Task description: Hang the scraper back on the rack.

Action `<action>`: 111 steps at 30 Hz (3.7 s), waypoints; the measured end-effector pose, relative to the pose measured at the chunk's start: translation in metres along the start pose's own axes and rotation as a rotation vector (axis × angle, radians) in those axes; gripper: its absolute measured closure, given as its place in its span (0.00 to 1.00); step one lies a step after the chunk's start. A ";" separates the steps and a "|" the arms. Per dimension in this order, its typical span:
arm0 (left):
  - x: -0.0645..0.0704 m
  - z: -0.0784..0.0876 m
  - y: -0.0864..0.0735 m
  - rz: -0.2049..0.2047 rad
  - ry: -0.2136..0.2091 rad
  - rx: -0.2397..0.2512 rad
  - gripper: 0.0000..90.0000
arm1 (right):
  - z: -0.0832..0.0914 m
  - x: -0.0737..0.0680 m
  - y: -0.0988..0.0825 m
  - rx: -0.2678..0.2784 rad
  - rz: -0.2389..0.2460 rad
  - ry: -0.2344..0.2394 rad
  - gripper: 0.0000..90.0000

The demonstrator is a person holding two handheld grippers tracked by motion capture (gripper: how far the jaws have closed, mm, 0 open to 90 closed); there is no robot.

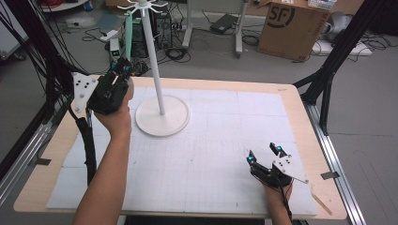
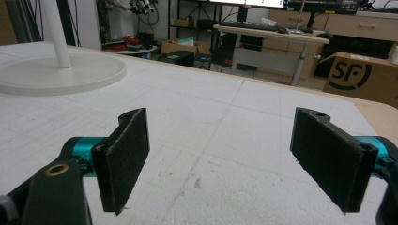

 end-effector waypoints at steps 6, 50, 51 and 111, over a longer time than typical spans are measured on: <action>-0.004 0.000 -0.002 0.005 0.008 -0.018 0.74 | 0.000 0.000 0.000 0.000 0.001 0.000 0.22; -0.014 0.096 -0.102 -0.077 0.008 -0.279 0.36 | 0.000 0.000 0.000 0.003 -0.002 -0.004 0.22; -0.015 0.101 -0.108 -0.082 0.008 -0.289 0.36 | 0.000 0.000 0.000 0.003 -0.001 -0.004 0.22; -0.028 0.159 -0.175 -0.031 -0.029 -0.414 0.33 | -0.001 0.001 0.001 0.011 -0.013 -0.004 0.21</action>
Point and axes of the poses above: each handheld gripper's, and its own axes: z roughly backward along the jaws, y roughly out of its top, x roughly to its right, the point moved 10 cm from there along -z, roughly forward along the jaws, and after that the axes turned 1 degree about z, right-handed, at the moved point
